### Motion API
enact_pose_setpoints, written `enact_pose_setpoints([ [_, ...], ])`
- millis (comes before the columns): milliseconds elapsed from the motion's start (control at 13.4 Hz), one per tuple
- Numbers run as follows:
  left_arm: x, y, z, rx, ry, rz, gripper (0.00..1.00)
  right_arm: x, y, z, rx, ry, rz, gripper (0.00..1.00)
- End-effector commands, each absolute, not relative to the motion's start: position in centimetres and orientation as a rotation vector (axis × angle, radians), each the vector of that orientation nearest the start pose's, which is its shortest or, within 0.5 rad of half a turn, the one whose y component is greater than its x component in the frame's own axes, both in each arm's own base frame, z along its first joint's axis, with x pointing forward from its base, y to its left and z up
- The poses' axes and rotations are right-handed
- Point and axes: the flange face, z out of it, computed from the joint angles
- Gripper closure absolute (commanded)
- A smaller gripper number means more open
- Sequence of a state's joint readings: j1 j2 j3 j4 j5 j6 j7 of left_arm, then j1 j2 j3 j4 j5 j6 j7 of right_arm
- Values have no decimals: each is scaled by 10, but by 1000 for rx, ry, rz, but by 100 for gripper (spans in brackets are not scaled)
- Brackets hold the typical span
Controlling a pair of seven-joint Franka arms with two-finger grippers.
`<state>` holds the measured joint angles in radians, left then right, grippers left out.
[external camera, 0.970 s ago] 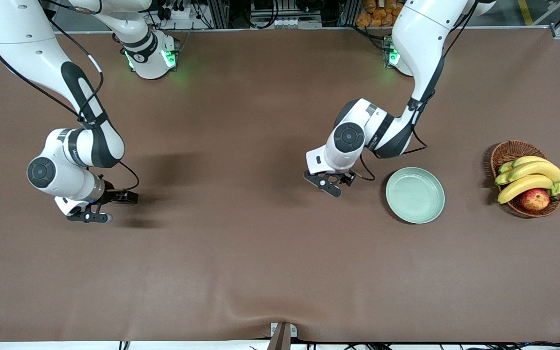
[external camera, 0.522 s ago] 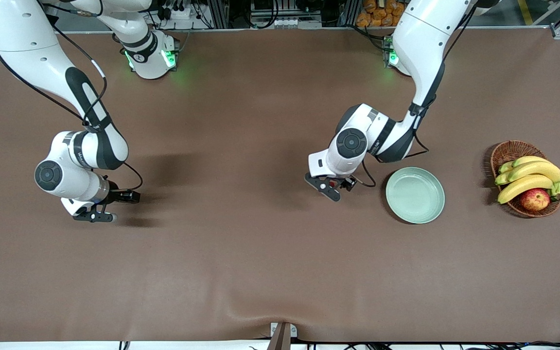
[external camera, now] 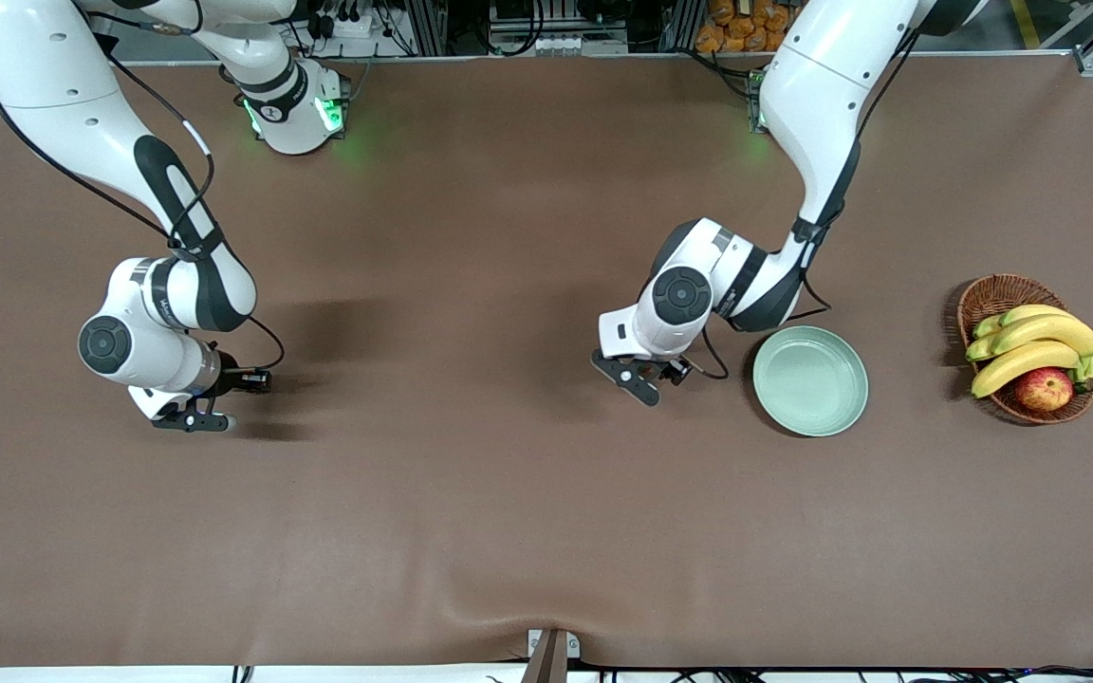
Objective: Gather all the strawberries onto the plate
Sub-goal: 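Grasp the middle strawberry with the left gripper while the right gripper grasps another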
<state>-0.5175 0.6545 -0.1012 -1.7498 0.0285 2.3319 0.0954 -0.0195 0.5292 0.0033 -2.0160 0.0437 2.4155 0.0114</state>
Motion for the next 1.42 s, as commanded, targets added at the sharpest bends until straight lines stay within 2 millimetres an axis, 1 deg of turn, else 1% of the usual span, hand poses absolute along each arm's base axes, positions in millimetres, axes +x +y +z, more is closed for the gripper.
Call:
enact_pose_setpoints([
  [0,544,-380,190,-2926,1149,102,17,600,-7,199,-3096,114,229,91],
  [224,540,-383,187,-2929,1134,109,19,616,-7,220,-3086,123,219,91],
  [299,539,-384,188,-2929,1135,111,25,620,-7,226,-3073,138,220,91],
  [448,537,-384,186,-2932,1121,121,26,629,-2,240,-3038,164,235,91],
  [597,535,-386,178,-2928,1124,137,29,638,1,256,-3011,185,264,91],
  [672,535,-386,179,-2927,1126,137,36,641,2,260,-3009,201,272,93],
  [746,536,-384,179,-2923,1137,137,52,642,3,263,-3008,225,267,93],
  [821,536,-386,178,-2923,1139,135,70,642,11,263,-3010,246,271,93],
  [896,535,-386,178,-2920,1145,134,91,644,19,265,-3010,267,267,93],
  [970,536,-386,177,-2914,1152,135,100,647,21,270,-3009,279,250,93],
  [1045,537,-386,180,-2912,1159,128,100,650,25,274,-3009,288,240,94],
  [1119,540,-384,187,-2917,1159,112,100,652,29,277,-3009,296,230,94],
  [1194,545,-379,193,-2922,1149,100,100,652,36,279,-3007,303,237,94],
  [1269,551,-373,213,-2931,1134,71,100,654,45,283,-2997,340,245,94],
  [1343,559,-359,230,-2935,1106,86,100,654,54,286,-2967,382,255,94],
])
